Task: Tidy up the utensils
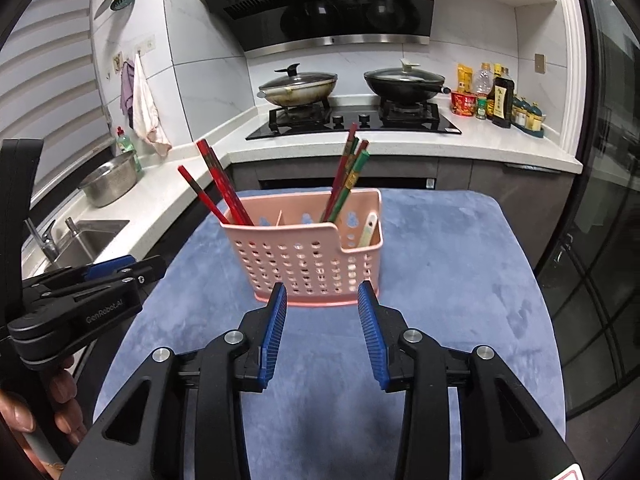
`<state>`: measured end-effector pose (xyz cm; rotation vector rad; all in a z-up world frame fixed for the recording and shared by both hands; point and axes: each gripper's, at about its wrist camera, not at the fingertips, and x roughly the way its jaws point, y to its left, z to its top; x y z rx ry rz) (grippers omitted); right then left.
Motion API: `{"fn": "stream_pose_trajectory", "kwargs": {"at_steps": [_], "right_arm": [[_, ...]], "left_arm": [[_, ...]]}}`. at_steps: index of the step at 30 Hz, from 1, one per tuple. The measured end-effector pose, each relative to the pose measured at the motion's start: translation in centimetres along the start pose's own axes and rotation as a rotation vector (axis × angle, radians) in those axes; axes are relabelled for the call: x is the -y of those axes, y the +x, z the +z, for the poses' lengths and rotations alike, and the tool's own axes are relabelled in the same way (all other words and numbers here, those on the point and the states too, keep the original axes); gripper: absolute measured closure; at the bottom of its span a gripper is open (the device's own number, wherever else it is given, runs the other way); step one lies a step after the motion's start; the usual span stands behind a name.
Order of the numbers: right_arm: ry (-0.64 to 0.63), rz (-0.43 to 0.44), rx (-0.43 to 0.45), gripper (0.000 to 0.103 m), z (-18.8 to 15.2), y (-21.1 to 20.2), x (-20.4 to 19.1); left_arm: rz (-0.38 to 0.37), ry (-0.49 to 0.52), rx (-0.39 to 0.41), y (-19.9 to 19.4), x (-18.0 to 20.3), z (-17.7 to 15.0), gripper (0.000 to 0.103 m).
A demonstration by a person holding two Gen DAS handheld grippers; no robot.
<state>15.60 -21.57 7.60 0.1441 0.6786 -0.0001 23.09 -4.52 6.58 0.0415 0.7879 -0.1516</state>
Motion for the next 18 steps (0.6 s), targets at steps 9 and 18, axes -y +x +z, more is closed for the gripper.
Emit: {"fn": "stream_pose_trajectory", "kwargs": {"at_steps": [9, 18], "right_arm": [[0.014, -0.027, -0.034, 0.062, -2.1, 0.0, 0.7], [-0.006, -0.065, -0.031, 0.041, -3.1, -0.4, 1.0]], "left_arm": [[0.020, 0.008, -0.003, -0.2, 0.0, -1.9, 0.045], [0.030, 0.009, -0.017, -0.1, 0.2, -3.1, 0.032]]}}
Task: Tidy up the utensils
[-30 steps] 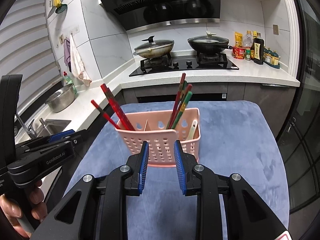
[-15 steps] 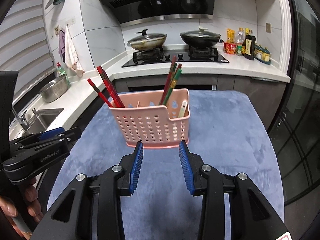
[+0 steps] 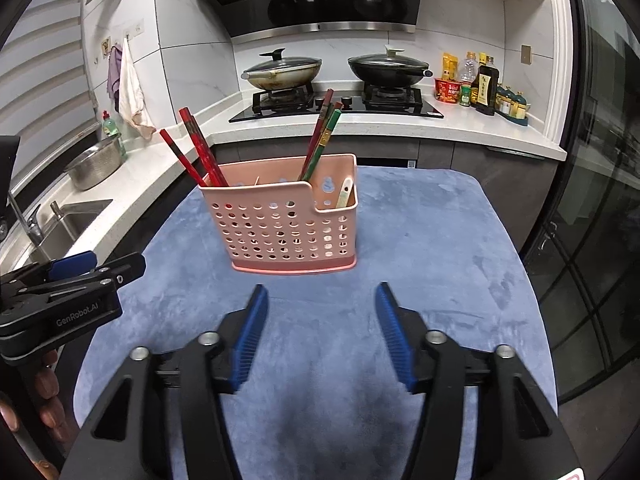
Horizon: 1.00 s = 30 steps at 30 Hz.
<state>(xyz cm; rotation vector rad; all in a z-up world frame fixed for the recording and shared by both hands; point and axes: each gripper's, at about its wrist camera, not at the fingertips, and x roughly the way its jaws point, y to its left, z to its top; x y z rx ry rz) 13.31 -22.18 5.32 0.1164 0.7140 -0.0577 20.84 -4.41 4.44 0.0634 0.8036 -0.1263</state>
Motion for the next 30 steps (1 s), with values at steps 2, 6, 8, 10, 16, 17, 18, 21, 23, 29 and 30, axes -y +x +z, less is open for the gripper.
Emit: {"fn": "stream_pose_trajectory", "kwargs": {"at_steps": [2, 6, 8, 10, 16, 17, 18, 21, 23, 29, 30], "right_arm": [[0.002, -0.006, 0.002, 0.035, -0.2, 0.0, 0.1], [0.022, 0.001, -0.014, 0.027, -0.4, 0.3, 0.6], [0.037, 0.012, -0.019, 0.020, -0.5, 0.4, 0.8], [0.046, 0.017, -0.018, 0.018, -0.6, 0.4, 1.1], [0.053, 0.004, -0.024, 0.016, -0.9, 0.6, 1.5], [0.053, 0.005, -0.030, 0.013, -1.0, 0.7, 1.5], [0.056, 0.008, -0.034, 0.006, -1.1, 0.8, 1.5], [0.067, 0.007, -0.035, 0.007, -1.3, 0.8, 1.7], [0.073, 0.004, -0.029, 0.007, -1.3, 0.8, 1.9], [0.069, -0.009, -0.031, 0.007, -1.4, 0.9, 1.9], [0.069, -0.009, -0.032, 0.007, -1.5, 0.9, 2.0]], "left_arm": [[0.005, 0.004, -0.004, 0.1, 0.1, -0.2, 0.031], [0.009, 0.005, -0.009, 0.2, 0.2, -0.6, 0.027], [0.016, 0.005, -0.010, 0.3, 0.1, -0.8, 0.022], [0.025, 0.002, -0.007, 0.3, 0.1, -0.9, 0.019], [0.043, -0.002, -0.012, 0.6, -0.1, -1.3, 0.013], [0.044, -0.003, -0.015, 0.7, -0.1, -1.3, 0.012], [0.045, -0.006, -0.017, 0.8, -0.2, -1.4, 0.010], [0.051, -0.011, -0.019, 0.8, -0.4, -1.5, 0.008], [0.054, -0.012, -0.023, 0.9, -0.5, -1.6, 0.008], [0.070, -0.027, -0.033, 1.2, -0.7, -1.9, 0.008], [0.070, -0.027, -0.033, 1.2, -0.7, -1.9, 0.008]]}}
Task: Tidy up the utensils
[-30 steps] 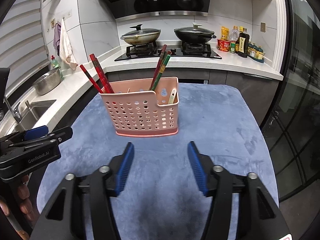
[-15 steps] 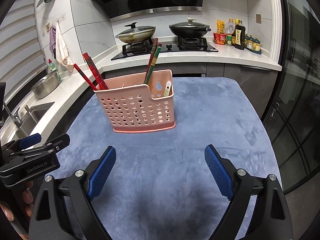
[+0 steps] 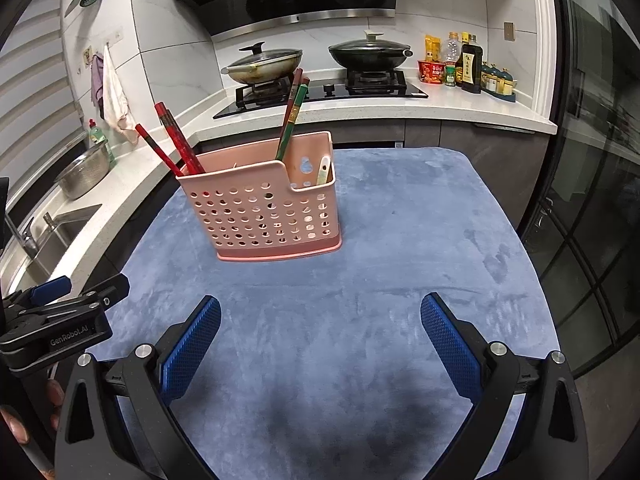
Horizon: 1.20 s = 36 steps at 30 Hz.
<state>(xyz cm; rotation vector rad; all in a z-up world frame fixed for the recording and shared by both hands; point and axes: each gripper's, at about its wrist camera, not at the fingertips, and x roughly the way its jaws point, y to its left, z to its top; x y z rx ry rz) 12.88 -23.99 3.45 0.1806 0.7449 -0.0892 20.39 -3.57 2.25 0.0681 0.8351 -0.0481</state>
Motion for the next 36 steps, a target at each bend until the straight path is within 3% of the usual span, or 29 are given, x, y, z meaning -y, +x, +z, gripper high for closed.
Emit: {"fn": "stream_pose_trajectory", "kwargs": {"at_steps": [36], "right_arm": [[-0.032, -0.007, -0.030, 0.007, 0.1, 0.8, -1.2]], "left_arm": [[0.025, -0.014, -0.006, 0.3, -0.2, 0.2, 0.008]]}}
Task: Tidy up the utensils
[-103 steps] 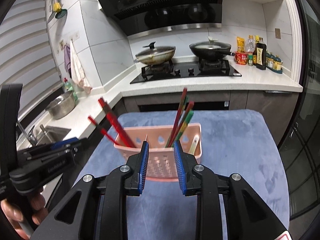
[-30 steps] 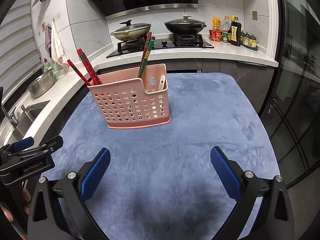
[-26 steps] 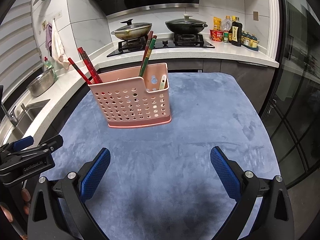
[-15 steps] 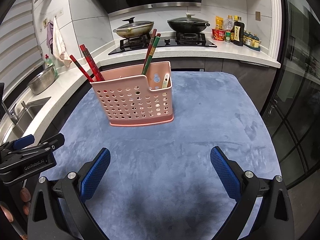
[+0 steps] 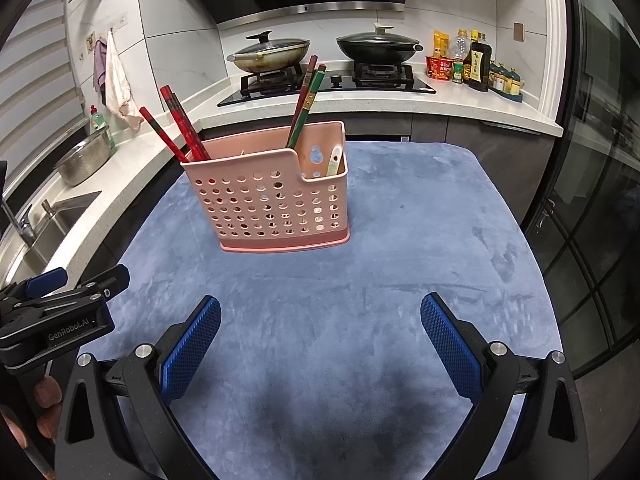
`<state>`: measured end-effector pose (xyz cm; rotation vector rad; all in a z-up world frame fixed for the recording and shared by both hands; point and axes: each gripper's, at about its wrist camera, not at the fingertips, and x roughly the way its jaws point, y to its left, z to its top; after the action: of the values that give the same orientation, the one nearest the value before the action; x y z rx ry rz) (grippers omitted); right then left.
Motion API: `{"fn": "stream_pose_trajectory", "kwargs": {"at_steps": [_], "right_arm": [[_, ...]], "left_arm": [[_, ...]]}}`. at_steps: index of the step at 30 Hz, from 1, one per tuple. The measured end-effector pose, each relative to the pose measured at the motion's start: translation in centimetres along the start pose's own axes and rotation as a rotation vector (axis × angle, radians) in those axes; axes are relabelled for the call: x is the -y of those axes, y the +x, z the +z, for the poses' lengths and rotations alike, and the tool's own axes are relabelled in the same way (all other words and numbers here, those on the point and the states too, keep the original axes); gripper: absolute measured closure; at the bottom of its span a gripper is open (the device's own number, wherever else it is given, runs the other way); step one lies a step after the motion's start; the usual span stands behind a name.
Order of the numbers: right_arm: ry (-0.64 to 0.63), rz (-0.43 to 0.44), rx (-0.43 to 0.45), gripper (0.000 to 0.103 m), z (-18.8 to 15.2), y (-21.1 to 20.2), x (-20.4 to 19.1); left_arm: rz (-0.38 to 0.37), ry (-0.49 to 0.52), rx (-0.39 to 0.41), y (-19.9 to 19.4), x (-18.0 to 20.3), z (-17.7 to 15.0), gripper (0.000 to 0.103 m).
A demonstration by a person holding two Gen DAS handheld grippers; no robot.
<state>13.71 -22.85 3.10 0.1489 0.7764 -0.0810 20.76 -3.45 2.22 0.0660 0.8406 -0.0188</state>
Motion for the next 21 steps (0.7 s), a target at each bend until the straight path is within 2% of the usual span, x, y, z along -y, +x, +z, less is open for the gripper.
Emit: {"fn": "stream_pose_trajectory", "kwargs": {"at_steps": [21], "right_arm": [[-0.004, -0.003, 0.007, 0.007, 0.34, 0.13, -0.33]], "left_arm": [[0.004, 0.011, 0.019, -0.24, 0.12, 0.58, 0.008]]}}
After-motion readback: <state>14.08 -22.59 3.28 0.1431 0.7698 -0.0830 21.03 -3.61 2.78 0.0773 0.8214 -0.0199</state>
